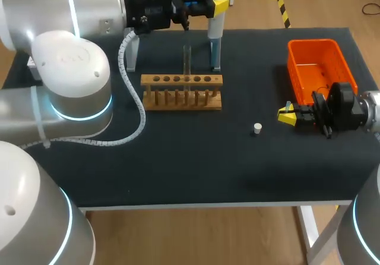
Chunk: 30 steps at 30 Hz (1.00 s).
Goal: Invert the test tube, pick up the pipette, mount the tip to pipette, aspirate from beaker and dispense into the tube, eject the tip, return the pipette, and cap with the stopper.
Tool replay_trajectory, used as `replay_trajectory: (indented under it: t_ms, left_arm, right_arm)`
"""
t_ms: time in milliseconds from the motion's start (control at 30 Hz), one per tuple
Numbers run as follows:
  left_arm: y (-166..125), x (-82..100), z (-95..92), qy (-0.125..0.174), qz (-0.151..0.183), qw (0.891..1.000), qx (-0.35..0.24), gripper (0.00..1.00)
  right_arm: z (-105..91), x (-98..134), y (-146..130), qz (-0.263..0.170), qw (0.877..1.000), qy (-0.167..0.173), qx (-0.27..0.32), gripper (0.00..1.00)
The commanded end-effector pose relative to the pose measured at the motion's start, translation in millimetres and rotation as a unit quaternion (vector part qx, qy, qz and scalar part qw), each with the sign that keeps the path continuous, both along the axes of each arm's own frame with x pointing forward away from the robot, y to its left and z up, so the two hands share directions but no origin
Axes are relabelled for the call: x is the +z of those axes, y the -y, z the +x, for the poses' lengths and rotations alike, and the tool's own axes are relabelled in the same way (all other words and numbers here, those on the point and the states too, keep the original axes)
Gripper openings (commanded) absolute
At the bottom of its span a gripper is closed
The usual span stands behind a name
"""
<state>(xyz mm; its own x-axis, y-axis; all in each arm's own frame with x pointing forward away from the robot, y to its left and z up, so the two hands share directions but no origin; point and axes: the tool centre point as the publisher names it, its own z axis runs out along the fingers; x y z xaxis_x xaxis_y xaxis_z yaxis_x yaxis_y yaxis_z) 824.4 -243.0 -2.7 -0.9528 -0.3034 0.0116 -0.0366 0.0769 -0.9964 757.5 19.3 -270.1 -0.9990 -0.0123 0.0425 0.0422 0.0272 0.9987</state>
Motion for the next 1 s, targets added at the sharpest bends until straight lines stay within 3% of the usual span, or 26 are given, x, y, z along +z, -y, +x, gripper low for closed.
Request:
replay_trajectory:
  t_ms: [33,1000]
  left_arm:
    - [-0.8,0.0,-0.3,0.0,-0.001,1.0,-0.001,0.0]
    - [-0.8,0.0,-0.3,0.0,-0.001,1.0,-0.001,0.0]
  right_arm:
    - [-0.4,-0.1,0.9,0.0,1.0,0.0,0.001,0.0]
    - [2.5,-0.1,-5.0,-0.003,1.0,-0.002,0.002,0.0]
